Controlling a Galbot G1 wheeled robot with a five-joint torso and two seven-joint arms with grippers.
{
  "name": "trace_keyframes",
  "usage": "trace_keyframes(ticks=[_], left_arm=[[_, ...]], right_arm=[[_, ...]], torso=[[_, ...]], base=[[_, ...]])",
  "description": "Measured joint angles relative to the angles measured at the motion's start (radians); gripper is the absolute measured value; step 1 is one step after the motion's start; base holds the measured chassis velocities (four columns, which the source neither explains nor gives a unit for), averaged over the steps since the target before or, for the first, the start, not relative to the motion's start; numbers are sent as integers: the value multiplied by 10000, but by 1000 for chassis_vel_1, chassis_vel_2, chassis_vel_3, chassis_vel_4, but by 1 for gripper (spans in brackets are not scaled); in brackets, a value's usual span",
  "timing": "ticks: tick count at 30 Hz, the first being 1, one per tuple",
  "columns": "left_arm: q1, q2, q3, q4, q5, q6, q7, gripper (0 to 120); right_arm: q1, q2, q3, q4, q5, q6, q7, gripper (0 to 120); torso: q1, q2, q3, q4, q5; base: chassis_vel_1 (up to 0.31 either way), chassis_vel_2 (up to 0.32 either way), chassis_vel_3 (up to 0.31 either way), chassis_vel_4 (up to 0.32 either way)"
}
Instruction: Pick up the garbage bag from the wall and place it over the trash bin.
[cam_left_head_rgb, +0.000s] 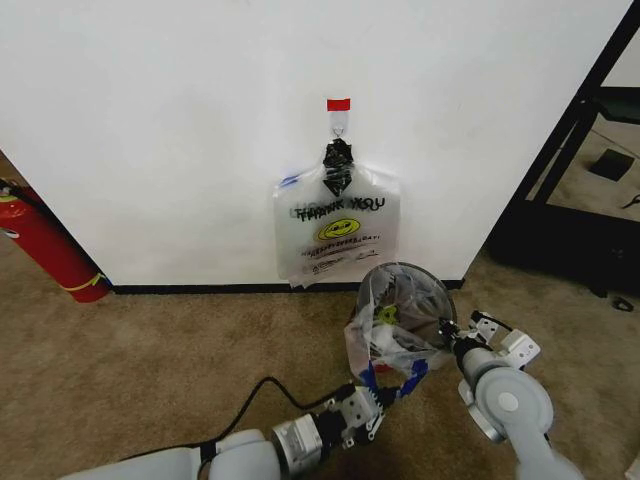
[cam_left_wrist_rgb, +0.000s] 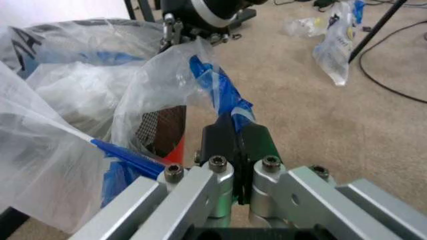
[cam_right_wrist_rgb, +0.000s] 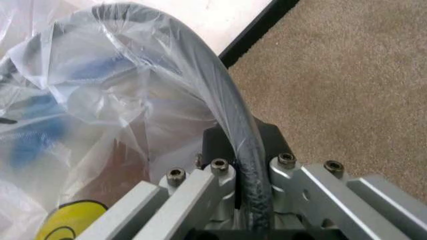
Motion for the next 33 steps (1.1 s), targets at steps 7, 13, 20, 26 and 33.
trace_keyframes(ticks=[7,13,20,26,33], left_arm=[[-3,-314,-109,484,304,-54,-3,0],[2,-861,-107,1498,890,-9,-108,0],[-553,-1249,84,2523,991,248,-135,0],[-847,-1634,147,3492,969,323,-130,0],[-907,-1739,25,4115,952,312,-190,0]], right_arm=[[31,9,2,18,147,-31,85,0],[64,28,1,110,430,-80,197,0],[28,-39,-6,257,613,-99,258,0],[-10,-49,-22,391,746,-172,309,0],[-139,-199,-77,394,685,-266,302,0]], torso=[[0,0,0,-3,1],[0,0,0,-2,0],[0,0,1,-3,1],[1,0,1,-3,1],[1,0,1,-3,-1]], base=[[0,0,0,0],[0,0,0,0],[0,0,0,0],[0,0,0,0],[0,0,0,0]])
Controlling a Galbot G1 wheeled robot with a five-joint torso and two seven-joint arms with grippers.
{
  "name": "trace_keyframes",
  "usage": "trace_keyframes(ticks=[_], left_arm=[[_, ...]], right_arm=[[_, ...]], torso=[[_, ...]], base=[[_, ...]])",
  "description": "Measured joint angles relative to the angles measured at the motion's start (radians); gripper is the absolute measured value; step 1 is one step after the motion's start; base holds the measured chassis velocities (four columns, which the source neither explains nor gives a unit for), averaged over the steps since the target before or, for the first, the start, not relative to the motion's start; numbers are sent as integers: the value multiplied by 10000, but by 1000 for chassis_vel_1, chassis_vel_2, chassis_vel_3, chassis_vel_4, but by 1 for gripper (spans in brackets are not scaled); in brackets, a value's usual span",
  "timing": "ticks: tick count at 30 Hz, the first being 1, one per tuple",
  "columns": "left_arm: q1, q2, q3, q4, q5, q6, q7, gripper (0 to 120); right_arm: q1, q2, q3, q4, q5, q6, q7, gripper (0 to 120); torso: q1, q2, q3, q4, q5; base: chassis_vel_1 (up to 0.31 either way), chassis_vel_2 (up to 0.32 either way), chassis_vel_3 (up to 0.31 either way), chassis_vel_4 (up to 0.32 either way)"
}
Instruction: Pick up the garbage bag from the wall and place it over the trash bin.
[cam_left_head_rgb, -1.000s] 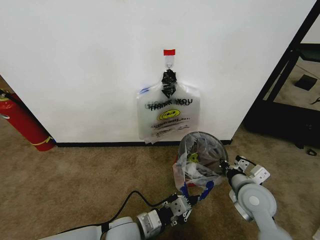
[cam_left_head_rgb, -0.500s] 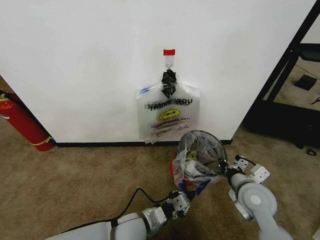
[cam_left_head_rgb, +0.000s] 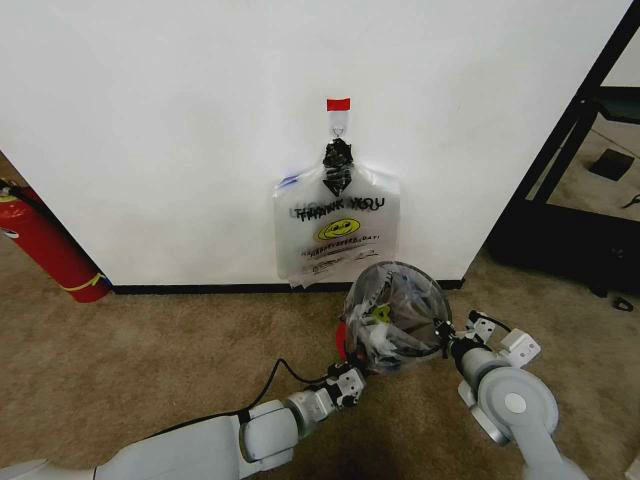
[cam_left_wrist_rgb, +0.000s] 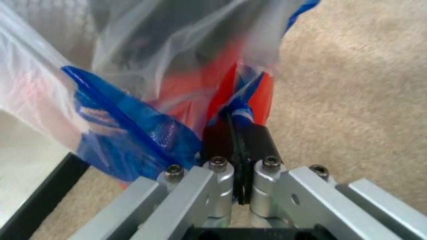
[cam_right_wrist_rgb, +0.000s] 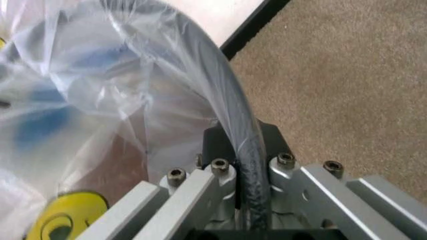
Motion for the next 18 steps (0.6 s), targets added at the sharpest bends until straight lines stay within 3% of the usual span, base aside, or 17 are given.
trace_keyframes(ticks=[7,9,18], left_arm=[[131,270,-298,-234,11,243,-320,3],[203,532,-413,-685,47,339,-314,15],[356,1359,-799,-1995,250,164,-286,43]], right_arm=[[-1,-81,-94,-35,-188,-31,-96,0],[-1,-85,-127,-84,-311,-36,-177,0],[79,-122,-145,-365,-653,8,-400,0]], torso=[[0,0,0,2,0],[0,0,0,1,1],[0,0,0,1,1]], base=[[0,0,0,0],[0,0,0,0],[0,0,0,0]])
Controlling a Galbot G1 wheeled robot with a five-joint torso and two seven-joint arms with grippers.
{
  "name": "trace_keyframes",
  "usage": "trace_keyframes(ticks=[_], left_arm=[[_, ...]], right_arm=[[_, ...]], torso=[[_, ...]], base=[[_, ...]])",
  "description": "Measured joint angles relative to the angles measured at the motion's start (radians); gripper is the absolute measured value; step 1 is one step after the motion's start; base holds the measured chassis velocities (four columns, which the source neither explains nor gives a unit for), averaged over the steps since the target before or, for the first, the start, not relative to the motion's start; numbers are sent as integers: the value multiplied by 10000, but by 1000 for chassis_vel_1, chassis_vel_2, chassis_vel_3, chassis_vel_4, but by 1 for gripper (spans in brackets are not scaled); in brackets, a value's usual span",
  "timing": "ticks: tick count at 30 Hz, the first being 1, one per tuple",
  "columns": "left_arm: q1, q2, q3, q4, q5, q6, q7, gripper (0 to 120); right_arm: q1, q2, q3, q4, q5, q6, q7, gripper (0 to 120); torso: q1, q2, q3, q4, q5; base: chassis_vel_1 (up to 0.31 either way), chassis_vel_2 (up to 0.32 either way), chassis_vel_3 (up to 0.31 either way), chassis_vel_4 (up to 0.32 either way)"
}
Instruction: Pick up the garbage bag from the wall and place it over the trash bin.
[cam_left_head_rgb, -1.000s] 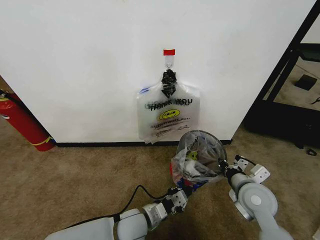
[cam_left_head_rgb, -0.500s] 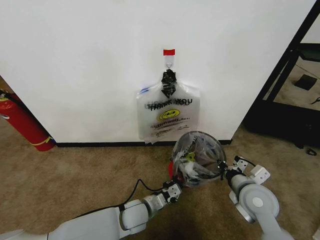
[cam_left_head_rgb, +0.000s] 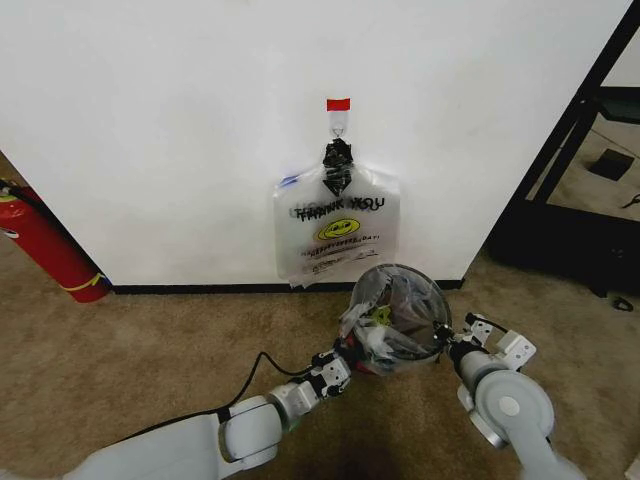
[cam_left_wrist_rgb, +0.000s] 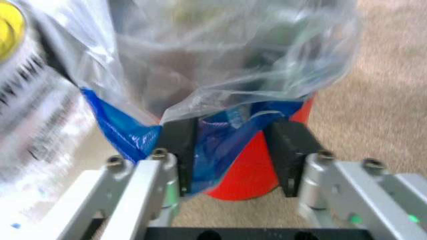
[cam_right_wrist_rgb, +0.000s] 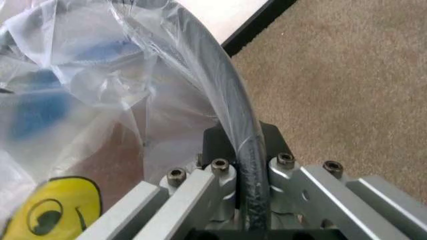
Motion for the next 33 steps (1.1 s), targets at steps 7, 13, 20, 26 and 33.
trace_keyframes(ticks=[7,13,20,26,33], left_arm=[[21,722,-267,-948,25,-108,222,73],[267,1122,-332,-1320,19,-269,310,93],[1139,1603,-1260,-1906,-254,-922,628,100],[1393,1819,-1966,-2463,-911,-1368,634,100],[751,988,-2323,-2147,-2659,-884,118,100]], right_arm=[[40,-28,2,-98,-116,40,-42,0],[76,-53,58,-115,-131,55,-45,0],[128,-69,90,-253,-204,71,-47,0],[122,-54,65,-244,-228,100,-67,0],[111,-38,-66,-173,-288,103,-72,0]], torso=[[0,0,0,-2,0],[0,0,0,-1,0],[0,0,0,-1,-1],[0,0,-1,1,2],[0,0,0,-7,0]], base=[[0,0,0,0],[0,0,0,0],[0,0,0,0],[0,0,0,0],[0,0,0,0]])
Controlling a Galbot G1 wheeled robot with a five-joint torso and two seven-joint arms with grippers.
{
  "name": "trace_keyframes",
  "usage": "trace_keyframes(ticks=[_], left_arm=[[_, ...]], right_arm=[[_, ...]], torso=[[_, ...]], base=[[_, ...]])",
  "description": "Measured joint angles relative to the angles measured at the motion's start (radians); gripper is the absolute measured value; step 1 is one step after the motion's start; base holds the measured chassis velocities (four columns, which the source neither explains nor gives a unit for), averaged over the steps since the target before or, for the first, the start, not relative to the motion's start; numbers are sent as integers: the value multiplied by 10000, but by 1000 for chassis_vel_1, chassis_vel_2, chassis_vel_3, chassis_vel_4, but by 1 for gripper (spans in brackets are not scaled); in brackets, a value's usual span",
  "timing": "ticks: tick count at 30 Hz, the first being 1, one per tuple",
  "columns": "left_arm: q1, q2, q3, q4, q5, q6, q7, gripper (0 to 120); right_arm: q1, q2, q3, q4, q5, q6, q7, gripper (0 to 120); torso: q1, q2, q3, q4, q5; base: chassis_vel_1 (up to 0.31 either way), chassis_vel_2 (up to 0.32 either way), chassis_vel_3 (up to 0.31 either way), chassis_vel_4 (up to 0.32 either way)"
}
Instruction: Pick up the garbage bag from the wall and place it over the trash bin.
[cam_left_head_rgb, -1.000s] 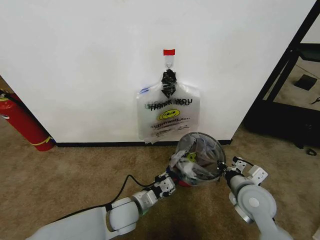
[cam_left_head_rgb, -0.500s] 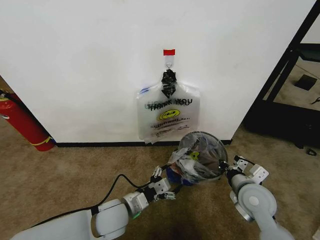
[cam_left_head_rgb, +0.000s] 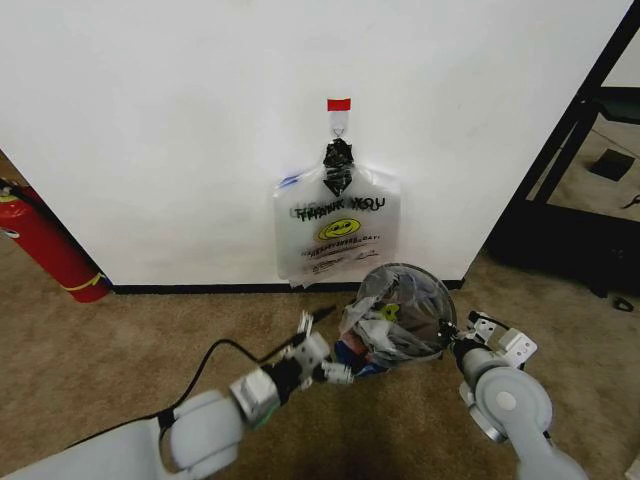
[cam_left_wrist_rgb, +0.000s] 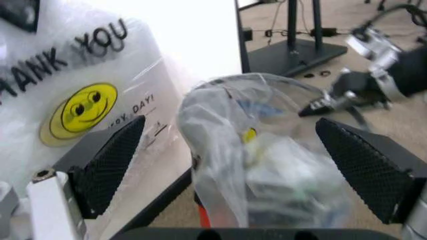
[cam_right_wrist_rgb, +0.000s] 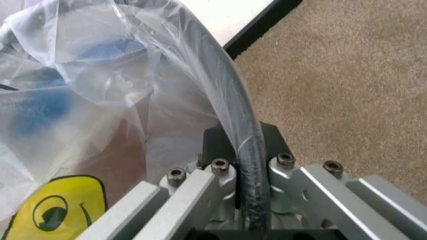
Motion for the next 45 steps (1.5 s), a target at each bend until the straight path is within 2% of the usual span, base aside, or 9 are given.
trace_keyframes(ticks=[3,10,14,18,22,24,28,33,45], left_arm=[[-64,-35,-13,259,-257,77,104,97],[-94,-126,152,518,-270,87,208,84],[-109,-182,243,774,-146,81,274,65],[-105,-186,256,834,-92,74,312,55],[-111,-265,287,899,-39,71,318,36],[-117,-275,297,904,-33,70,318,32],[-135,-275,341,957,-13,59,326,15],[-128,-269,352,1009,-2,52,328,1],[-362,-349,99,811,-666,244,114,0]], right_arm=[[31,-33,-88,8,2,-1,-1,0],[-12,-58,-75,67,11,-3,7,0],[-14,-43,-89,110,20,-6,23,0],[-23,-37,-107,122,27,-9,25,0],[-39,-19,-145,130,30,-19,26,0],[-43,-18,-150,137,30,-20,27,0],[-56,-29,-155,150,34,-25,29,0],[-62,-30,-171,159,41,-29,30,0],[-117,-40,-223,184,38,-45,31,0]], torso=[[0,0,0,11,1],[0,0,0,6,1],[0,0,0,6,1],[0,0,0,7,1],[0,0,0,6,1],[0,0,0,6,1],[0,0,0,6,1],[0,0,0,6,1],[0,0,0,5,1]], base=[[0,0,0,0],[0,0,0,0],[0,0,0,0],[0,0,0,0],[0,0,0,0],[0,0,0,0],[0,0,0,0],[0,0,0,0],[0,0,0,0]])
